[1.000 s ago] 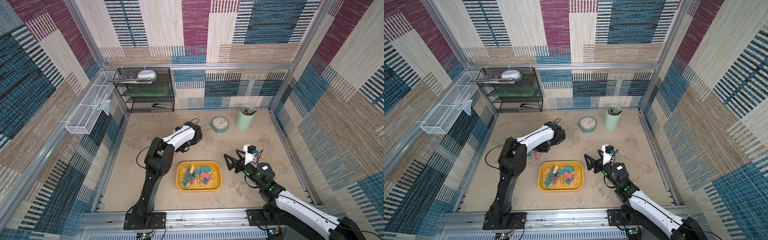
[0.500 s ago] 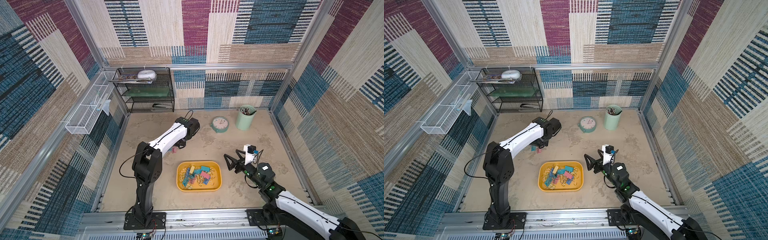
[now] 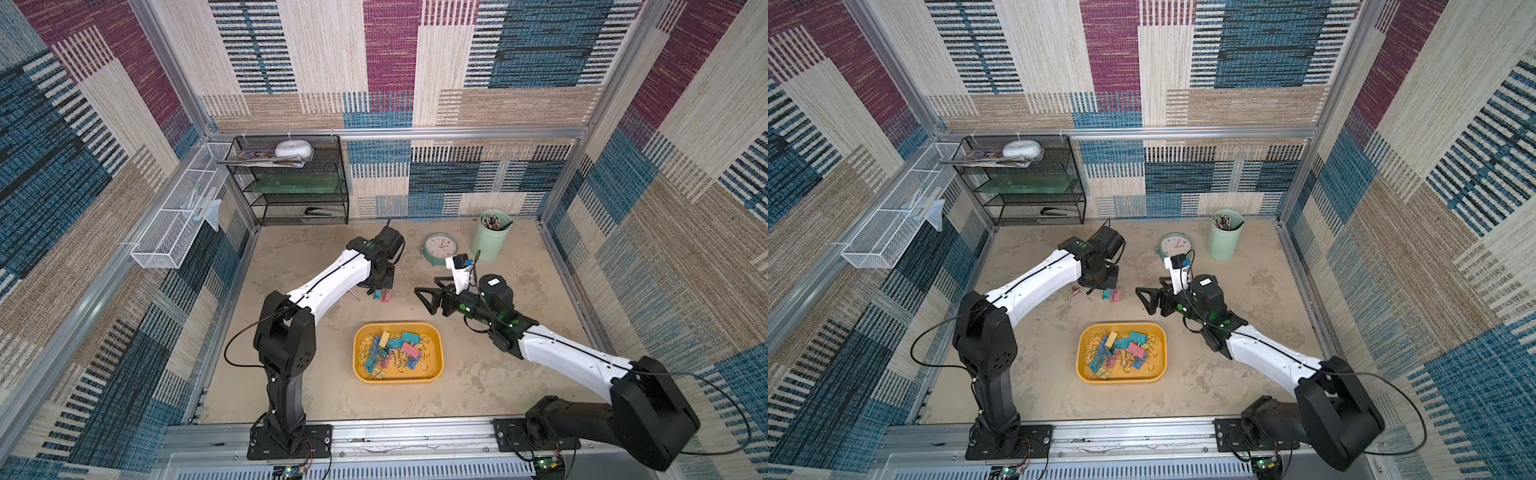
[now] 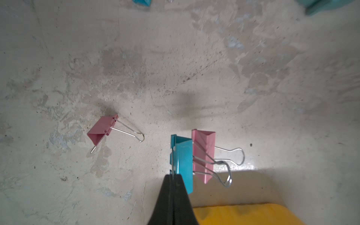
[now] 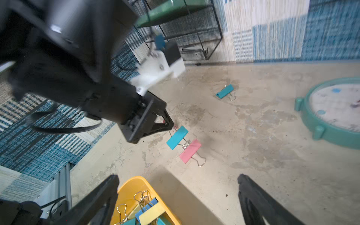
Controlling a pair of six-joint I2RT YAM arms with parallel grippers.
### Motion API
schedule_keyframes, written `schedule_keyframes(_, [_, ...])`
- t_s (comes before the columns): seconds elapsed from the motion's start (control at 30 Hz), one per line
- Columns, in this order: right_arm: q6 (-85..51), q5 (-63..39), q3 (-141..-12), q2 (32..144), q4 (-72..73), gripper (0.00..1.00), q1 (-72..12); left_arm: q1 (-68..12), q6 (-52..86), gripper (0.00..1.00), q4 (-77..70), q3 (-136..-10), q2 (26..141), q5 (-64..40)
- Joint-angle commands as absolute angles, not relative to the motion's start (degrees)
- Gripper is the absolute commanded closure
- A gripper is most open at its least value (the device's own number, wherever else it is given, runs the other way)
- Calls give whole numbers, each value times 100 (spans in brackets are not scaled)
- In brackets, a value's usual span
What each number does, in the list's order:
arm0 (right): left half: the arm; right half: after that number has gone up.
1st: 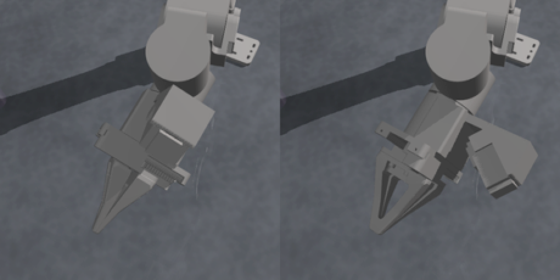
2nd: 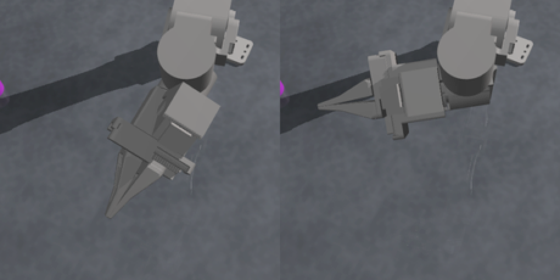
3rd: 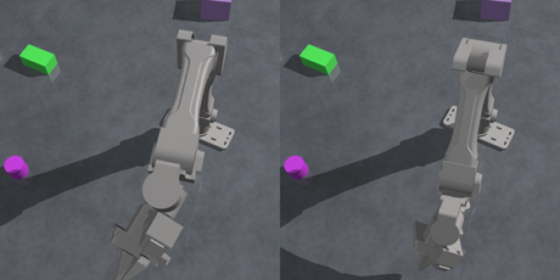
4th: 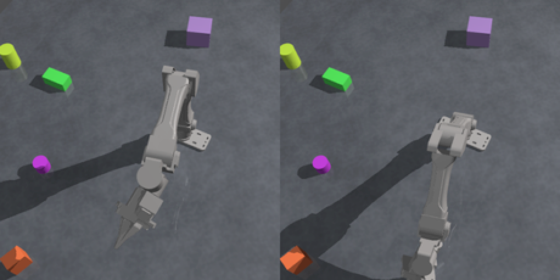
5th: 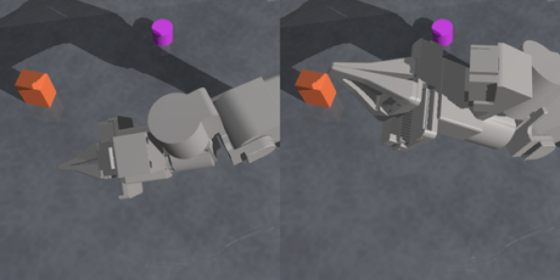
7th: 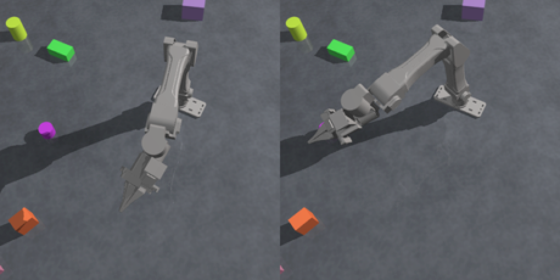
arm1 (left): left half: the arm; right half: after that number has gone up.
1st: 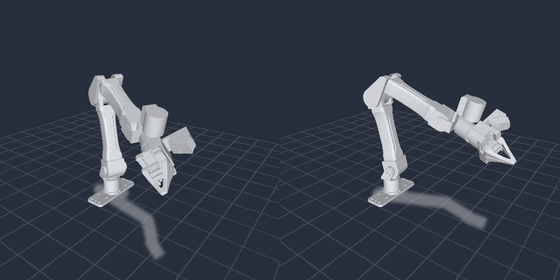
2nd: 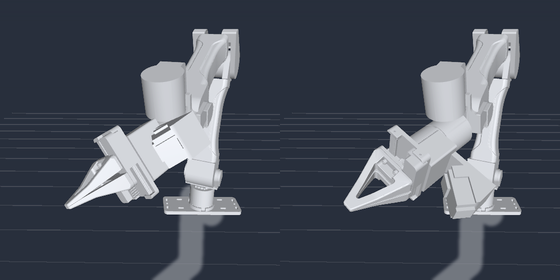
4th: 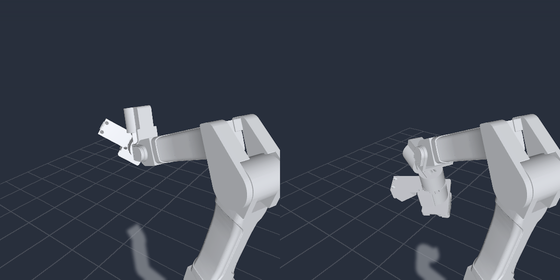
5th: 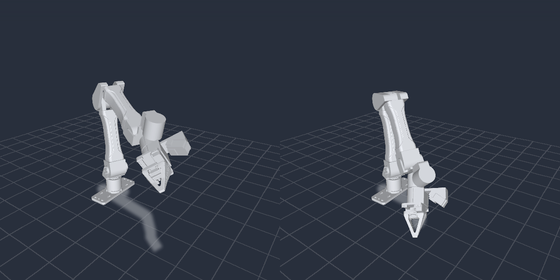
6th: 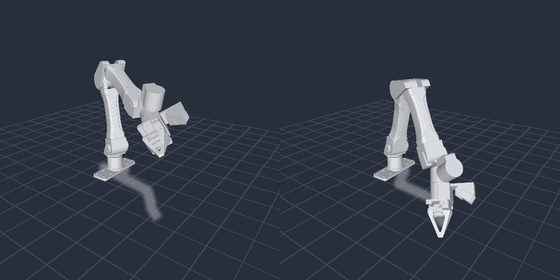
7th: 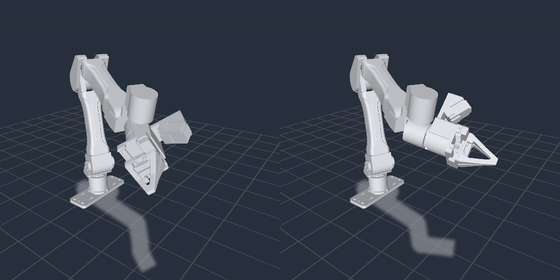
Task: Put the binder clips in the storage box
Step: Pick up the binder clip at the center of the board.
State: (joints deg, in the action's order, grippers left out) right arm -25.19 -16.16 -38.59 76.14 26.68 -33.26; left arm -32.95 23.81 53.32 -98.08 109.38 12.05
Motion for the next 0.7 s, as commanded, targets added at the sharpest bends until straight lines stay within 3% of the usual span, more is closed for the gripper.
schedule_keyframes(0.0, [-3125, -1762, -4407, 8267, 2137, 3, -3329, -3352, 2271, 100, 5149, -9856, 10804, 1327])
schedule_keyframes(0.13, [-3373, -1749, -5143, 9202, 1814, 9, -3330, -3382, 2280, 100, 5026, -9715, 10792, 1369])
schedule_keyframes(0.37, [-4284, -1964, -5395, 10244, 2502, 34, -3314, -3393, 2334, 100, 4731, -9333, 10605, 1382])
schedule_keyframes(0.5, [-4767, -2345, -5272, 10580, 3283, 53, -3318, -3386, 2314, 100, 4700, -9315, 10572, 1349])
schedule_keyframes(0.67, [-4877, -2300, -5223, 10594, 3427, 94, -3322, -3393, 2324, 100, 4707, -9312, 10532, 1357])
